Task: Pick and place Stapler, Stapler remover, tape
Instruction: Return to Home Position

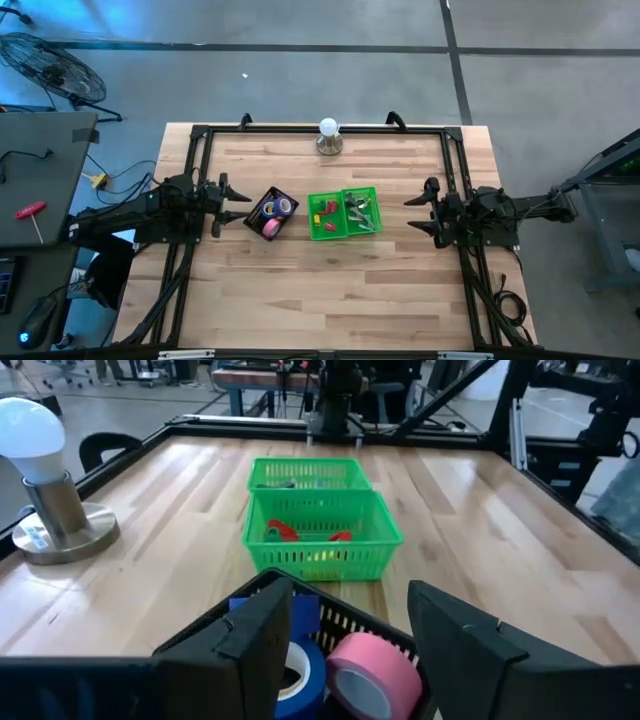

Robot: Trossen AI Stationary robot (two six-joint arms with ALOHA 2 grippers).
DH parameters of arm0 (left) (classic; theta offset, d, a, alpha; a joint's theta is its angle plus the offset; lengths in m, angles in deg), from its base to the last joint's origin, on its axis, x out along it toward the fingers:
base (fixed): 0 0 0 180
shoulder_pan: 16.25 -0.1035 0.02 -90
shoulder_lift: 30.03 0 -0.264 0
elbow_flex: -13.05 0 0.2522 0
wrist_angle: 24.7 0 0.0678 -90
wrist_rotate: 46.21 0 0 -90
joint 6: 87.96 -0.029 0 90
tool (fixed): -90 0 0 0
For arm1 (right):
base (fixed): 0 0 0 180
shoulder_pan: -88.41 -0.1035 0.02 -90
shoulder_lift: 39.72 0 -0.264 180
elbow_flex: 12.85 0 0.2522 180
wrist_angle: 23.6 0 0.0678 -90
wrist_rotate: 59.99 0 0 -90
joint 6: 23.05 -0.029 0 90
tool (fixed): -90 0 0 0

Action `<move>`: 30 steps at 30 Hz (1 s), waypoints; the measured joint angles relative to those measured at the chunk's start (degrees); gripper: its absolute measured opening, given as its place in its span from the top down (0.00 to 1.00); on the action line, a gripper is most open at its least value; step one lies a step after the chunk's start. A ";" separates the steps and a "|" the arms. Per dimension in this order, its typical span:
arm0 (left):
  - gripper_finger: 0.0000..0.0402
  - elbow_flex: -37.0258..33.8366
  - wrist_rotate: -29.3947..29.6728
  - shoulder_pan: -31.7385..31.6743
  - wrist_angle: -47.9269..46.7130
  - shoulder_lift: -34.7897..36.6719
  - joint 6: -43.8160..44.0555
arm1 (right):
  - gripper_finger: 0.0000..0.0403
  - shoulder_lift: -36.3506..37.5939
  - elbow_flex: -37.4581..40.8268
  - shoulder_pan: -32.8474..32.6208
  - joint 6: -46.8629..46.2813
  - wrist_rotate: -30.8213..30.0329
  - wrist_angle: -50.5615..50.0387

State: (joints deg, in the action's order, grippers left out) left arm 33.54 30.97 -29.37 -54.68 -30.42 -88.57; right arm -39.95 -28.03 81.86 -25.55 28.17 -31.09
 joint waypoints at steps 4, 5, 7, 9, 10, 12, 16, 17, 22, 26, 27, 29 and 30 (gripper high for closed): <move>0.51 0.00 -0.23 0.00 0.03 0.02 2.38 | 0.38 -0.20 0.86 0.00 1.32 -1.57 0.39; 0.51 0.00 -0.61 0.02 0.03 0.02 2.96 | 0.38 -0.22 0.86 0.02 1.36 -1.93 0.52; 0.51 0.00 -2.28 0.00 0.03 0.02 4.03 | 0.38 -0.24 0.86 0.02 1.38 -2.31 0.74; 0.51 0.00 -3.86 0.00 0.03 0.02 5.50 | 0.38 -0.24 0.86 0.02 1.41 -2.32 0.85; 0.51 0.00 -4.14 0.01 0.03 0.02 6.49 | 0.38 -0.24 0.86 0.02 1.37 -2.32 0.83; 0.51 -0.01 -3.17 0.02 -0.03 0.02 8.22 | 0.38 -0.24 0.86 0.02 1.06 -2.32 0.47; 0.51 -0.91 2.40 0.02 2.06 0.02 11.65 | 0.38 -0.24 0.86 0.02 1.33 -2.32 0.41; 0.51 -1.14 4.04 0.02 2.79 0.00 11.94 | 0.38 -0.24 0.86 0.02 1.30 -2.32 0.40; 0.51 -1.97 12.54 0.02 6.77 0.02 11.53 | 0.38 -0.24 0.86 0.02 1.29 -2.32 0.41; 0.51 -2.16 19.91 0.02 8.78 0.00 9.13 | 0.38 -0.24 0.86 0.02 1.09 -2.29 0.41; 0.51 -2.48 21.02 0.02 10.24 0.01 8.21 | 0.38 -0.24 0.86 0.02 1.09 -2.31 0.40; 0.51 -3.61 21.68 0.02 14.30 0.01 6.35 | 0.38 -0.24 0.88 0.02 1.08 -2.29 0.41; 0.51 -4.29 21.27 0.02 16.28 0.02 5.49 | 0.38 -0.24 0.88 0.02 1.08 -2.32 0.40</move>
State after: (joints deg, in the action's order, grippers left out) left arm 29.25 52.25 -29.35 -38.39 -30.39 -83.07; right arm -40.19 -27.15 81.88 -24.48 25.85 -30.68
